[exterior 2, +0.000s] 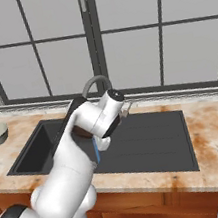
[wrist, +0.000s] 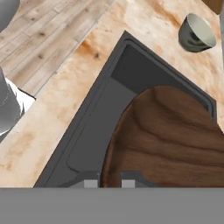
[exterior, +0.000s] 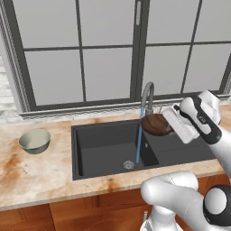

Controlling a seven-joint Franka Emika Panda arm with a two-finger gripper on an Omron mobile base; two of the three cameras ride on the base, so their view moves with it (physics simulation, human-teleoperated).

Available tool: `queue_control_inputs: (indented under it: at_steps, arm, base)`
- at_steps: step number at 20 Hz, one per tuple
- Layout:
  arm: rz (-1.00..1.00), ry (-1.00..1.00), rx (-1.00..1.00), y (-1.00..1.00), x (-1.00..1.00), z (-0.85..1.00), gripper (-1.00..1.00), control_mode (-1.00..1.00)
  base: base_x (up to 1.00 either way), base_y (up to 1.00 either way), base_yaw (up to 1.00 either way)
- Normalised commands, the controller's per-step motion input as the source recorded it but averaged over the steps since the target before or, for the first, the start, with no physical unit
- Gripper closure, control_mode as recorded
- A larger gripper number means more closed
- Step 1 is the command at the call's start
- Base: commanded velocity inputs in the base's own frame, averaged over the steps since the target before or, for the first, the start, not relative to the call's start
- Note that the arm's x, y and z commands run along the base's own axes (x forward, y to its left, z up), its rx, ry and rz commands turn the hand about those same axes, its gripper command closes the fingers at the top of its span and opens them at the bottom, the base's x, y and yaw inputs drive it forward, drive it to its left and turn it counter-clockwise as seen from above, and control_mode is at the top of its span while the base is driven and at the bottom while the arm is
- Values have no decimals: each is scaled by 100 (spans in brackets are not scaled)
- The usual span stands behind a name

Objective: Rinse each bowl for a few seconds and place them down in the sink or on the counter.

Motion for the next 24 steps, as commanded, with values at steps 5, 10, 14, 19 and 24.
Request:
queue_control_inputs:
  at_steps: [5, 10, 14, 19, 24]
  arm:
    - [4, 0, 0, 18, 32, -11, 100, -100]
    - [2, 0, 0, 4, 37, -10, 100, -100]
    - [3, 0, 0, -5, 30, -15, 100, -100]
    - [1, -7, 0, -38, -11, 2, 100, -100]
    - [-4, -4, 0, -39, -14, 3, 100, -100]
  base:
    - [0, 0, 0]
    - [0, 0, 0]
    - [0, 0, 0]
    - [0, 0, 0]
    - [0, 0, 0]
